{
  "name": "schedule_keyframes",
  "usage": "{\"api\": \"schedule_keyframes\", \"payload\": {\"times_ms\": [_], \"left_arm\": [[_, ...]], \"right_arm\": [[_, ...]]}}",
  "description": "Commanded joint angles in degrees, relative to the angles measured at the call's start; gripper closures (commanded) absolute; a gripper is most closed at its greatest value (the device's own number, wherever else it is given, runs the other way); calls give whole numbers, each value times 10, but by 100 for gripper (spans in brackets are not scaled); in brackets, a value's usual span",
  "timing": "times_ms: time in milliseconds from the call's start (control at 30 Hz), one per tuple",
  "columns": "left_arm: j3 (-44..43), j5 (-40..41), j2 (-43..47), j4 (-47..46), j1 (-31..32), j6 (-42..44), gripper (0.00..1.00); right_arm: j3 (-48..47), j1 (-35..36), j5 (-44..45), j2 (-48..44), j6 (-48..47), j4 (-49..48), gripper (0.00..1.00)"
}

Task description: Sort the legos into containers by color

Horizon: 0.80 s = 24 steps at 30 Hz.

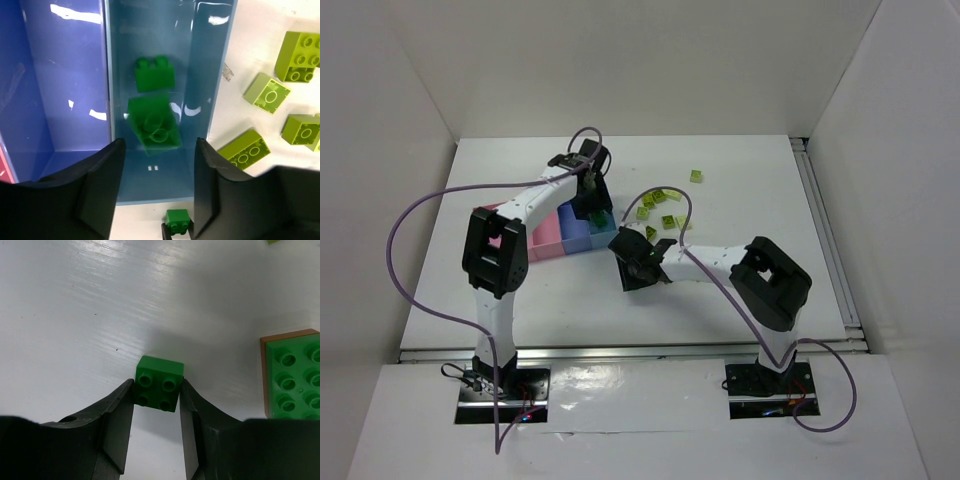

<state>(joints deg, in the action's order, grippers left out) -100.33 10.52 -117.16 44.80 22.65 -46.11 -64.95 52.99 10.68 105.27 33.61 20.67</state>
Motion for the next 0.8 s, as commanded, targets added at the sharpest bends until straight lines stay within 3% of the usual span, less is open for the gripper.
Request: {"api": "schedule_keyframes", "payload": {"times_ms": [0, 167, 333, 567, 767], "left_arm": [[-21, -19, 2, -2, -2, 23, 36], [-35, -24, 37, -9, -8, 47, 25], [-47, -36, 97, -9, -45, 70, 6], [29, -81, 195, -12, -118, 71, 2], [100, -88, 275, -30, -143, 82, 2]], "right_arm": [[-16, -3, 29, -9, 3, 5, 67], [-24, -9, 41, -33, -2, 5, 77], [-75, -9, 66, -65, -40, 16, 77], [-233, -47, 61, -3, -106, 16, 77], [-394, -95, 28, 130, -129, 8, 77]]}}
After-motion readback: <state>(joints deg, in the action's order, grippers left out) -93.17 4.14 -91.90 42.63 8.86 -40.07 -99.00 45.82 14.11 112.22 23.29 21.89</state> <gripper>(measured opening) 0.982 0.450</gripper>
